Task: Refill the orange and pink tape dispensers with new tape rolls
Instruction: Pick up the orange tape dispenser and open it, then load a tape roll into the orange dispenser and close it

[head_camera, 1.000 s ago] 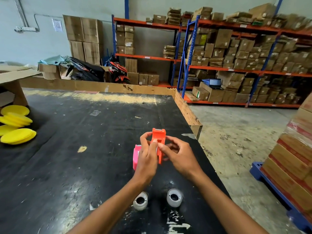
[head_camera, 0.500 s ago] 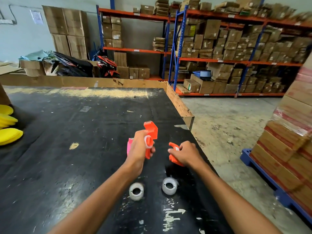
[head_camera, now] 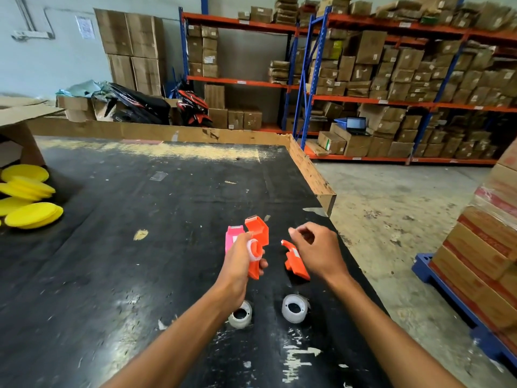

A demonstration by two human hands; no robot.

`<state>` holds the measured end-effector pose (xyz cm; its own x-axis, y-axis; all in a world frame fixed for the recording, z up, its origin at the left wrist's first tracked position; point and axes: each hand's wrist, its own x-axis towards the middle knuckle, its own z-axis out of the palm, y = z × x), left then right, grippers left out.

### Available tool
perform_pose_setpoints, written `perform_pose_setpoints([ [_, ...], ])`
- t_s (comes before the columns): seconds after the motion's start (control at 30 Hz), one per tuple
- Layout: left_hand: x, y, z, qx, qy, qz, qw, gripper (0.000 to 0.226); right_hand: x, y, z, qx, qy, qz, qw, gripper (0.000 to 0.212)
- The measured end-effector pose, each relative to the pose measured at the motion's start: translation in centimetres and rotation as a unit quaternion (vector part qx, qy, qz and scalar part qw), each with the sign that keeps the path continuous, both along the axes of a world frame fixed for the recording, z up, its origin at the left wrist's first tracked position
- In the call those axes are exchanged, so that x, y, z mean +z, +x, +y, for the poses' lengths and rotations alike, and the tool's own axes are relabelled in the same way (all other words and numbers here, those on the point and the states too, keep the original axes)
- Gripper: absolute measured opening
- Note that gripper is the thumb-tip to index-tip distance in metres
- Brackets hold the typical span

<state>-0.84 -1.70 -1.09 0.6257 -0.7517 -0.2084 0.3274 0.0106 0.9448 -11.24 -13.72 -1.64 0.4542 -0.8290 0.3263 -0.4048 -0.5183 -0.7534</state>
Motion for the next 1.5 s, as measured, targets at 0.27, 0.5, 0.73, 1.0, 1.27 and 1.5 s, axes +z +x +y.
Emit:
perform_pose_setpoints([
  [0.27, 0.7, -2.9, -1.1, -0.054, -0.003, -0.024, 0.998, 0.033, 1.8, -2.5, 3.9, 0.215, 0.001, 0.043, 0.976, 0.045],
  [0.5, 0.3, -3.5, -1.8, -0.049, 0.028, -0.079, 0.995, 0.037, 1.9, -6.3, 2.2, 0.143, 0.012, 0.054, 0.988, 0.025],
  [0.73, 0.0, -2.9, -1.3, -0.031, 0.048, -0.048, 0.997, 0.029, -1.8, -8.7, 1.0, 0.081, 0.074, 0.413, 0.904, 0.036],
  [1.0, -0.4, -2.4, 0.1, -0.011, 0.055, -0.004, 0.998, 0.027, 1.0, -5.6, 3.8, 0.107, -0.063, 0.398, 0.909, 0.054],
  [1.27, -0.4, -1.0, 2.3, -0.056, 0.018, 0.026, 0.998, 0.028, 0.4, -3.6, 5.0, 0.134, -0.090, 0.424, 0.891, 0.037],
  [1.5, -0.7, -0.2, 3.4, -0.059, 0.010, -0.004, 0.998, 0.029, 2.6, -4.1, 3.9, 0.190, 0.097, 0.030, 0.977, 0.037],
])
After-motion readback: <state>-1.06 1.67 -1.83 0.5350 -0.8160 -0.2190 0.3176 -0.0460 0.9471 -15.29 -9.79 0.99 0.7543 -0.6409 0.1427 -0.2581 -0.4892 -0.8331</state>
